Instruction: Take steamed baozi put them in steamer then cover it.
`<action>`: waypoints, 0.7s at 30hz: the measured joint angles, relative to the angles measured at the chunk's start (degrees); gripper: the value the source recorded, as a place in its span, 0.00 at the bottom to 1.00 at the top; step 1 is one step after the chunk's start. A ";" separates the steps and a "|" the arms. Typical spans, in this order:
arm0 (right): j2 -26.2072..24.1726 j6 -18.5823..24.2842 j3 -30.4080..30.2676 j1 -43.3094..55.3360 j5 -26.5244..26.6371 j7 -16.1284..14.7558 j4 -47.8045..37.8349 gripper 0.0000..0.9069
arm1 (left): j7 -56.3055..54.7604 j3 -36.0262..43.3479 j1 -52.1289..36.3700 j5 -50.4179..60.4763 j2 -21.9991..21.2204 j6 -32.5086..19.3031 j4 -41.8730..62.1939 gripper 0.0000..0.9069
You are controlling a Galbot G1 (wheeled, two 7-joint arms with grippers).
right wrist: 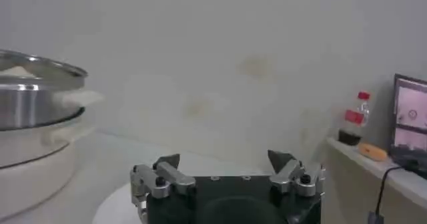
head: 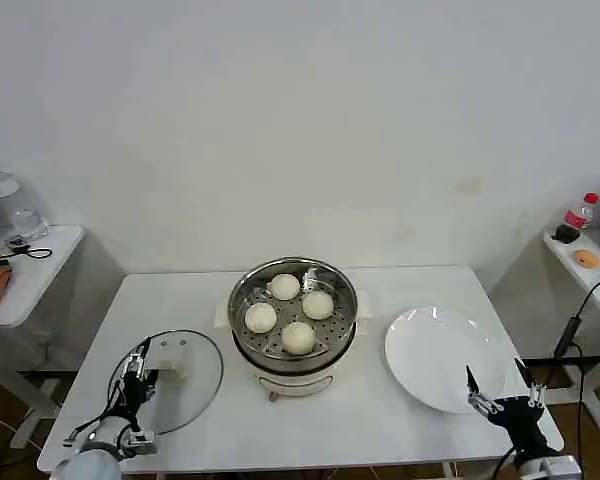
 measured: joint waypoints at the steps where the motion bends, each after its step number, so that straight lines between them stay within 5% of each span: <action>1: 0.01 0.03 0.04 -0.01 -0.05 -0.01 -0.05 1.00 | 0.00 0.14 -0.29 0.03 -0.02 0.01 0.22 1.00; 7: 0.30 0.24 0.14 -0.03 -0.50 -0.05 -0.39 1.00 | -0.33 1.00 -2.22 0.01 -0.20 0.02 1.91 1.00; 8: 0.37 0.25 0.14 -0.03 -0.59 -0.06 -0.47 1.00 | -0.43 1.16 -2.55 -0.05 -0.28 0.00 2.20 0.61; 9: 0.41 0.28 0.14 -0.02 -0.68 -0.06 -0.57 1.00 | -0.51 1.30 -2.81 -0.12 -0.31 -0.03 2.44 0.00; 21: 0.45 0.47 0.04 0.14 -1.05 -0.16 -0.93 1.00 | -1.78 1.61 -3.88 -0.61 -1.06 -0.67 4.41 0.00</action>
